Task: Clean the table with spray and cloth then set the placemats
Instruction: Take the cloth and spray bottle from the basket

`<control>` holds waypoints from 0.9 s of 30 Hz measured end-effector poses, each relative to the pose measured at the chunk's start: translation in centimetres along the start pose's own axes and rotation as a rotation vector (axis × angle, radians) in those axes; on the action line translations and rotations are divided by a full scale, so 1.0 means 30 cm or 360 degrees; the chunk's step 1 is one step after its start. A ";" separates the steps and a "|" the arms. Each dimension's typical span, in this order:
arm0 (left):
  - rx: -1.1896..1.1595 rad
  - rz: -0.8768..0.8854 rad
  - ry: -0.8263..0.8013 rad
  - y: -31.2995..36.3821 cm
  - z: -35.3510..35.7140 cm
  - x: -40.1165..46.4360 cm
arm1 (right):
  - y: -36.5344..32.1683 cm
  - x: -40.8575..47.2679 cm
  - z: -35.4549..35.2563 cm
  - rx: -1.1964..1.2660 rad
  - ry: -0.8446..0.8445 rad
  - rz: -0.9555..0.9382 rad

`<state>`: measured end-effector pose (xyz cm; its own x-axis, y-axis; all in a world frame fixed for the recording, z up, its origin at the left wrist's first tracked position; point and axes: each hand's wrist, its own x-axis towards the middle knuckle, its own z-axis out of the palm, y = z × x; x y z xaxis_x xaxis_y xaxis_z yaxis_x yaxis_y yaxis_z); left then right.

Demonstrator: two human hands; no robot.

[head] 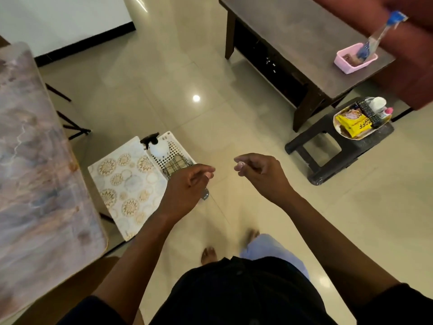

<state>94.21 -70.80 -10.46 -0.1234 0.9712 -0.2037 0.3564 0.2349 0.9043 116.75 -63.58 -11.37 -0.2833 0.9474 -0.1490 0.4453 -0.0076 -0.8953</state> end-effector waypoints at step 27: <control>-0.0352 -0.0337 0.1001 0.166 -0.174 1.367 | -0.280 1.800 -0.111 -0.0072 -0.0874 -0.0312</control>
<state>86.10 -30.00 -12.35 -0.7059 0.6828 -0.1882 0.0770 0.3381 0.9379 100.53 -11.30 -10.49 -0.7575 0.6248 -0.1892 0.3728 0.1761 -0.9111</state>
